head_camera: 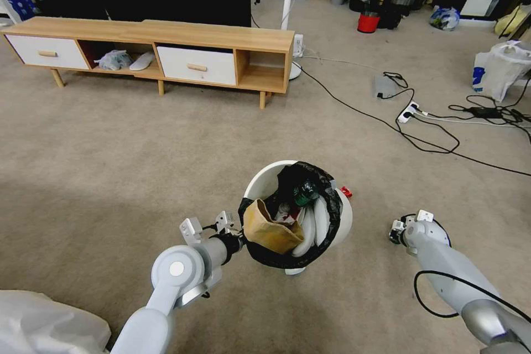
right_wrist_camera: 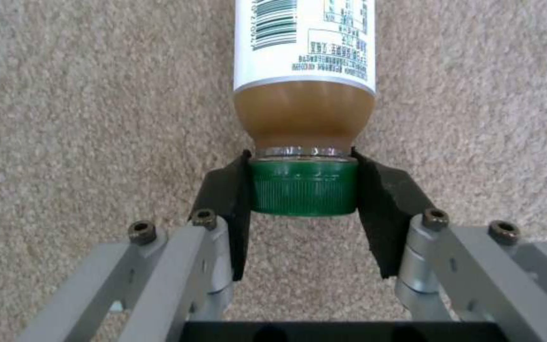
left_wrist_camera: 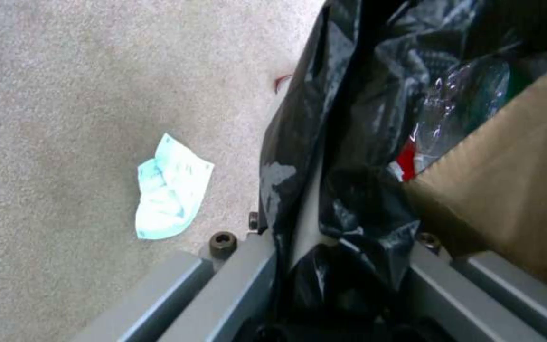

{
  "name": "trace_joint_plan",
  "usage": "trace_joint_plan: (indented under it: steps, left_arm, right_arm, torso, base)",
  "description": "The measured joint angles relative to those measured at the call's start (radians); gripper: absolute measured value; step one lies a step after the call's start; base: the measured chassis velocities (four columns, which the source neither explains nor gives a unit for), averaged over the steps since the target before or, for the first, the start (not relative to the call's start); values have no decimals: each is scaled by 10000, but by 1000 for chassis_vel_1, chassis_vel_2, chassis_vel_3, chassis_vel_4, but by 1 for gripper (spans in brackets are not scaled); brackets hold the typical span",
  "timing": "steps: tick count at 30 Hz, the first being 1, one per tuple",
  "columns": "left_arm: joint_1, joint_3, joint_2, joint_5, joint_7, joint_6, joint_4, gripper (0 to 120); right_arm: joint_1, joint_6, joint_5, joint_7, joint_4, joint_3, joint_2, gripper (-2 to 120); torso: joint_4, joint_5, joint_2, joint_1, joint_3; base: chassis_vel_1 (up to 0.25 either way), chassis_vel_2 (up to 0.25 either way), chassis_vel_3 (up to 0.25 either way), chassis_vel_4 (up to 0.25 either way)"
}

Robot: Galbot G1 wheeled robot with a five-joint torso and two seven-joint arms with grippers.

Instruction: Pick up the trash bin and place the garbage on the floor into it.

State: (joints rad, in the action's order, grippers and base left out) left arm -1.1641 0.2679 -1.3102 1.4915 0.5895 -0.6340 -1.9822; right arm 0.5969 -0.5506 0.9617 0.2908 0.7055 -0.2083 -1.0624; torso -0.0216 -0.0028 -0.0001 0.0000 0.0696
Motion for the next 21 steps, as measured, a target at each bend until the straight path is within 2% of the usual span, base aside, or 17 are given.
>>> trace_joint_plan:
  steps: [9,14,19,21]
  left_arm:
    - [-89,-9,-21,-68,-3,1,-36,0]
    - [-88,-25,-18,-87,-4,1,-86,0]
    - [-60,-35,-6,-88,-5,0,-158,0]
    - [-60,-34,-6,-89,-5,0,-168,0]
  right_arm:
    - [133,-13,166,191,273,-4,159,35]
    - [557,-120,584,575,1185,-39,647,35]
    - [1703,-227,1228,1108,3069,-314,1520,35]
    - [1922,-237,1318,1184,3352,-394,1653,35]
  torso:
    - [3,2,0,1,0]
    - [-2,0,0,0,0]
    - [2,-1,0,0,0]
    - [-3,5,0,0,0]
  base:
    - [0,0,0,0]
    - [0,0,0,0]
    - [0,0,0,0]
    - [0,0,0,0]
